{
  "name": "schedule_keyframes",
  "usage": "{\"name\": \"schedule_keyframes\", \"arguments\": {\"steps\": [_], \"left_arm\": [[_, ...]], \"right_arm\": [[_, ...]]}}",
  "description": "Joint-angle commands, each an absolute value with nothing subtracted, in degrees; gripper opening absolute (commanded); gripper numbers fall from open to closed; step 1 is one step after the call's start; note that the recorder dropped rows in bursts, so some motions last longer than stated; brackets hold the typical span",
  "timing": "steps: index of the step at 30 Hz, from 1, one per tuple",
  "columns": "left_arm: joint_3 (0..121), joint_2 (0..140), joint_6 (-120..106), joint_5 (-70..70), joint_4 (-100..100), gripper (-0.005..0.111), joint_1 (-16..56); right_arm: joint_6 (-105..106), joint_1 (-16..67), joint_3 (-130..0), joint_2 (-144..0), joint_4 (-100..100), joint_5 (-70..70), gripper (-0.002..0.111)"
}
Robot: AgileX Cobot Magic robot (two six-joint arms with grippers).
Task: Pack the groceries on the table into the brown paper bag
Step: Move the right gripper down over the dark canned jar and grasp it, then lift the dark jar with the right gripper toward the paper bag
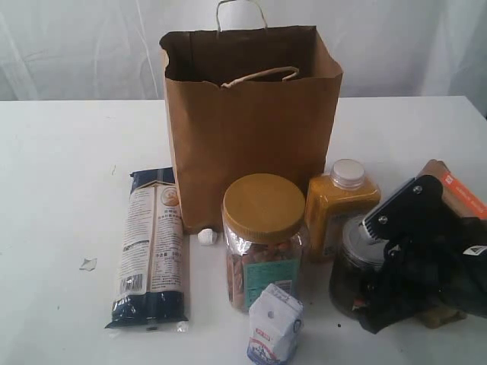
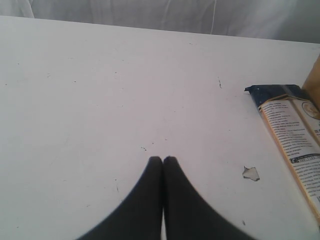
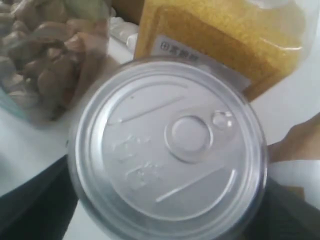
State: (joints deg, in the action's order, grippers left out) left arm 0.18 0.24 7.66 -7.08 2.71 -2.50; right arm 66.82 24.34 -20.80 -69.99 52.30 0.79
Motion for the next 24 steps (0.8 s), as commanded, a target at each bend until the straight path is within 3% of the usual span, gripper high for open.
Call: {"name": "schedule_keyframes", "arguments": {"steps": [1, 4, 8, 18, 24], "left_arm": [[0.00, 0.00, 7.55, -7.11, 2.70, 0.000, -2.03], [0.00, 0.00, 7.55, -7.11, 2.70, 0.000, -2.03], [0.00, 0.00, 7.55, -7.11, 2.70, 0.000, -2.03], [0.00, 0.00, 7.55, -7.11, 2.70, 0.000, -2.03], [0.00, 0.00, 7.55, -7.11, 2.70, 0.000, -2.03]], "right_arm": [[66.52, 24.72, -20.70, -70.24, 52.40, -1.25, 0.039], [65.37, 24.72, -20.70, -70.24, 52.40, -1.25, 0.017], [58.39, 25.06, -20.70, -68.88, 52.45, 0.00, 0.000], [51.04, 25.06, -20.70, -60.91, 53.08, 12.99, 0.000], [48.76, 25.06, -20.70, -56.21, 53.08, 10.78, 0.000]]}}
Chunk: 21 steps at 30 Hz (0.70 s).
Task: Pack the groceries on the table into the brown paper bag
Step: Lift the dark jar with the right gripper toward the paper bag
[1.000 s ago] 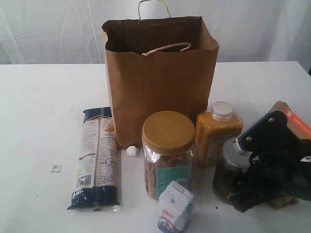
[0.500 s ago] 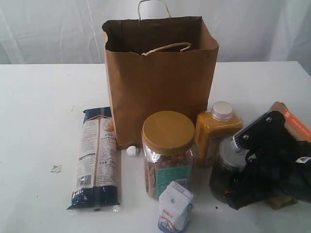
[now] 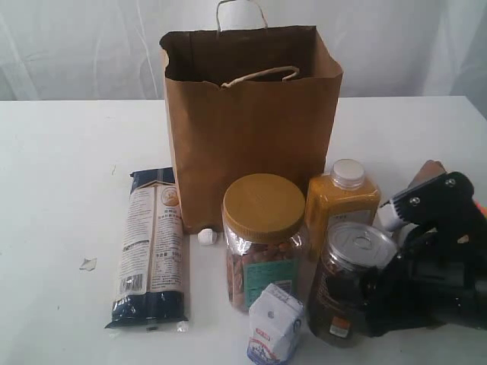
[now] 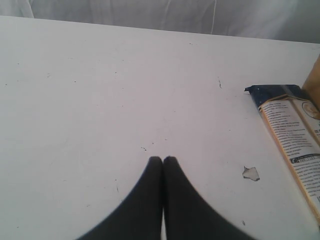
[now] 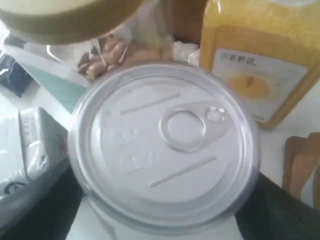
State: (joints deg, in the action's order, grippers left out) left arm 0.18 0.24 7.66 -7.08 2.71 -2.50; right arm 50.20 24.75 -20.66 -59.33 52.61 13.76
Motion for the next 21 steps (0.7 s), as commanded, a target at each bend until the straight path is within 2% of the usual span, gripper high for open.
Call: {"name": "schedule_keyframes", "arguments": {"steps": [1, 11, 21], "left_arm": [[0.00, 0.00, 7.55, -7.11, 2.70, 0.000, -2.03], [0.00, 0.00, 7.55, -7.11, 2.70, 0.000, -2.03], [0.00, 0.00, 7.55, -7.11, 2.70, 0.000, -2.03]], "right_arm": [[48.76, 25.06, -20.70, -55.70, 53.08, 10.44, 0.000], [38.47, 25.06, -21.59, -49.52, 53.57, 11.59, 0.000], [30.52, 25.06, -31.49, -39.94, 54.50, 13.00, 0.000]]}}
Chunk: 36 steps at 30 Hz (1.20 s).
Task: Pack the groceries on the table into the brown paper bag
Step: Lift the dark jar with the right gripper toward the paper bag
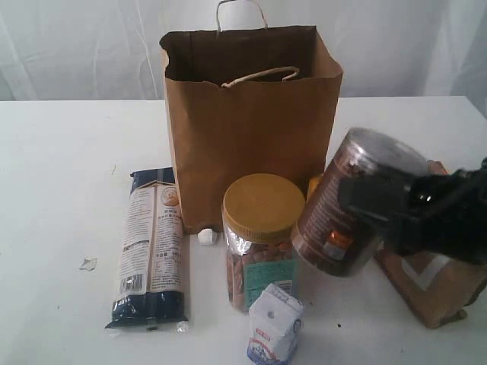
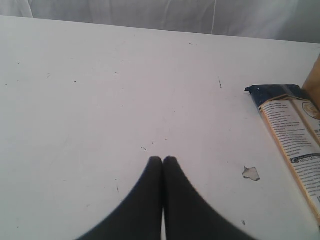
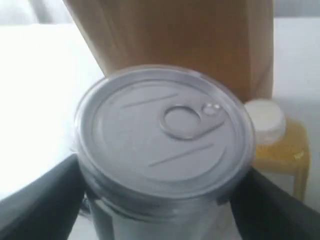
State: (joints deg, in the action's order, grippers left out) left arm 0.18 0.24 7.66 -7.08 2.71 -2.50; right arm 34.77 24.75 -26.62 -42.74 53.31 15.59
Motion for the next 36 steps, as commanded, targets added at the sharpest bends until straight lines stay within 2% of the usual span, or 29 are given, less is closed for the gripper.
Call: {"name": "schedule_keyframes", "arguments": {"steps": [1, 12, 23, 36], "left_arm": [[0.00, 0.00, 7.55, -7.11, 2.70, 0.000, -2.03], [0.00, 0.00, 7.55, -7.11, 2.70, 0.000, -2.03], [0.00, 0.00, 7.55, -7.11, 2.70, 0.000, -2.03], [0.00, 0.00, 7.55, -7.11, 2.70, 0.000, -2.03]], "right_arm": [[30.52, 25.06, -32.88, -39.78, 54.38, 11.90, 0.000], [32.93, 23.77, -45.47, -48.86, 54.01, -1.81, 0.000], [42.68, 17.59, -59.81, -61.38, 53.92, 2.98, 0.000], [67.31, 15.33, -60.25, -66.66, 54.32, 6.12, 0.000]]}}
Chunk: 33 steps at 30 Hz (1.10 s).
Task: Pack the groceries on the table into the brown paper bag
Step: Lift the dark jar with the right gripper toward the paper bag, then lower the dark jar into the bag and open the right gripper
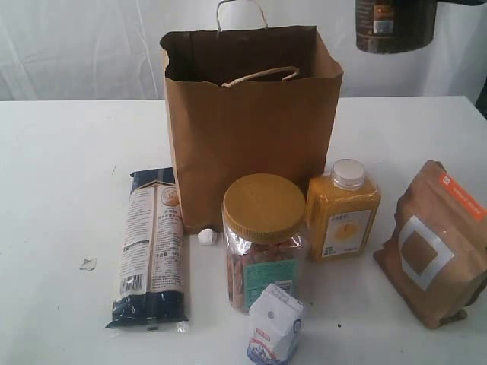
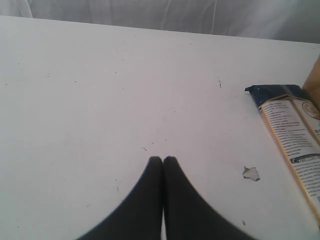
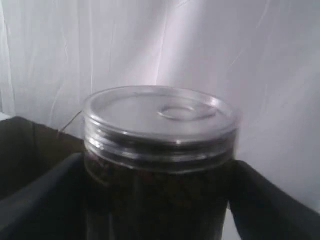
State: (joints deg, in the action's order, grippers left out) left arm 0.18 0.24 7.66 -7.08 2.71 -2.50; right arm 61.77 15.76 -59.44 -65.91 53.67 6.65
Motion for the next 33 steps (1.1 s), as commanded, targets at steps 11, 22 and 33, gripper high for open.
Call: {"name": "schedule_keyframes", "arguments": {"steps": [11, 22, 33], "left_arm": [[0.00, 0.00, 7.55, -7.11, 2.70, 0.000, -2.03], [0.00, 0.00, 7.55, -7.11, 2.70, 0.000, -2.03], [0.00, 0.00, 7.55, -7.11, 2.70, 0.000, -2.03]], "right_arm": [[67.45, 18.43, -64.93, -70.67, 56.88, 6.86, 0.000], [67.84, 21.12, -71.27, -78.59, 62.48, 7.70, 0.000], [68.89, 22.92, -71.53, -83.20, 64.64, 6.48, 0.000]]}}
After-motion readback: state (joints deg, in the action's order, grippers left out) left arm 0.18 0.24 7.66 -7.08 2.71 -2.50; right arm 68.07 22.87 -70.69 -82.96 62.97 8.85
